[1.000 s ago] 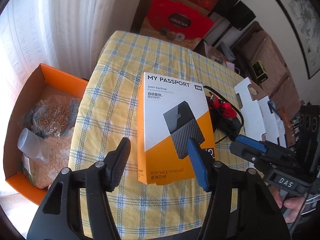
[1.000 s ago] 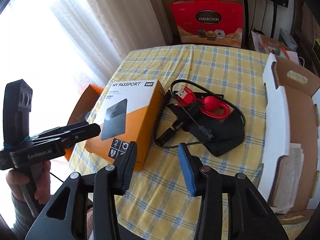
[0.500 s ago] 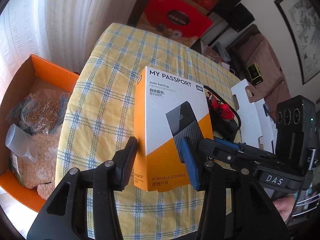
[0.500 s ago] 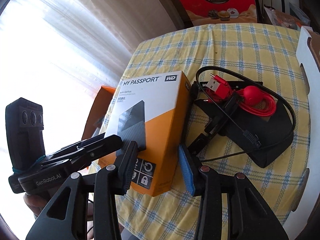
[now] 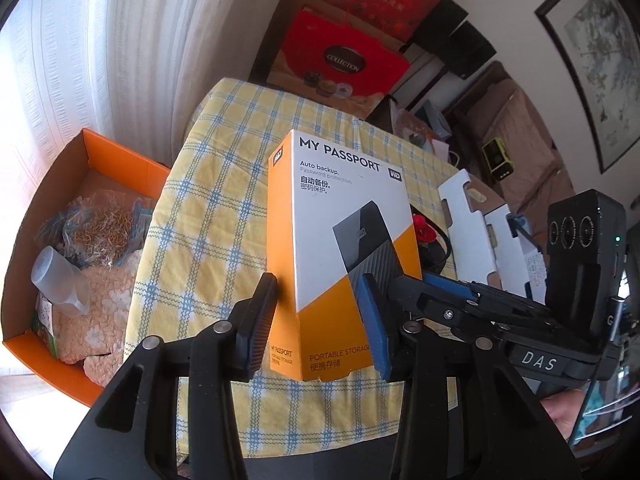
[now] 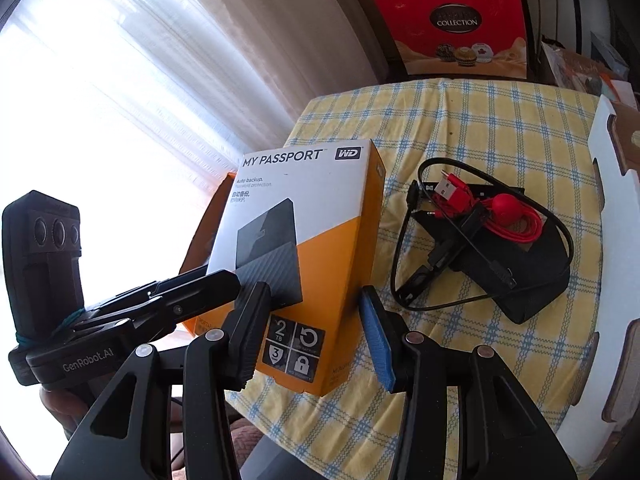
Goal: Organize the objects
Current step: 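Grasp the MY PASSPORT box with the left tool and lift it, then lower the MY PASSPORT box into the tray with the left tool while the right tool clamps the tray wall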
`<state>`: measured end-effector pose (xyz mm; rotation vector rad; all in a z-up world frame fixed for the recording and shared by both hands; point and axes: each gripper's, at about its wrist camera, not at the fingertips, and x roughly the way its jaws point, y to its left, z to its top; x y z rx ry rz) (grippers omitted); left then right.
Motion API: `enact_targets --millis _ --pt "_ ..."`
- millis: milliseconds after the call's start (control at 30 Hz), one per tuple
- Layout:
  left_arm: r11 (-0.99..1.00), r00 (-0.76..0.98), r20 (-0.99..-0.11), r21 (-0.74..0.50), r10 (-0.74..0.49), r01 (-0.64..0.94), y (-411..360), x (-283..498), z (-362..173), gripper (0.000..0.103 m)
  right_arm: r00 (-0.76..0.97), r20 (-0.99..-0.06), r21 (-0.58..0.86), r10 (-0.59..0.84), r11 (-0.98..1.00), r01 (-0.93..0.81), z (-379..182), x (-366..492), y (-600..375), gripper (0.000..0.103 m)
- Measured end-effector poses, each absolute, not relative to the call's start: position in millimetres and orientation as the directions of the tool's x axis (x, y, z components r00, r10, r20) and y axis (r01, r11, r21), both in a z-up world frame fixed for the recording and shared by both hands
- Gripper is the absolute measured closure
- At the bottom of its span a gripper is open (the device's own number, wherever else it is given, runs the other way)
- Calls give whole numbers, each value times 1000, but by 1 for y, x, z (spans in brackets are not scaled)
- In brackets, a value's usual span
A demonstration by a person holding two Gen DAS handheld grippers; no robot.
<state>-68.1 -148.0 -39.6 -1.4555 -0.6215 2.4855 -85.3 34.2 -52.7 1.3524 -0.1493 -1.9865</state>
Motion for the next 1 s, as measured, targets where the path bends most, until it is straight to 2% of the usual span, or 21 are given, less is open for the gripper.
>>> enact_targets --millis 500,1000 --pt "-888 -529 -734 -452 426 -89 -69 -74 20 65 -322 -755 381 -570 -783 493 18 -76 110 56" --pt "-852 -442 -732 -489 518 -189 52 -100 16 64 -422 -775 332 -471 -871 363 33 -81 228 56"
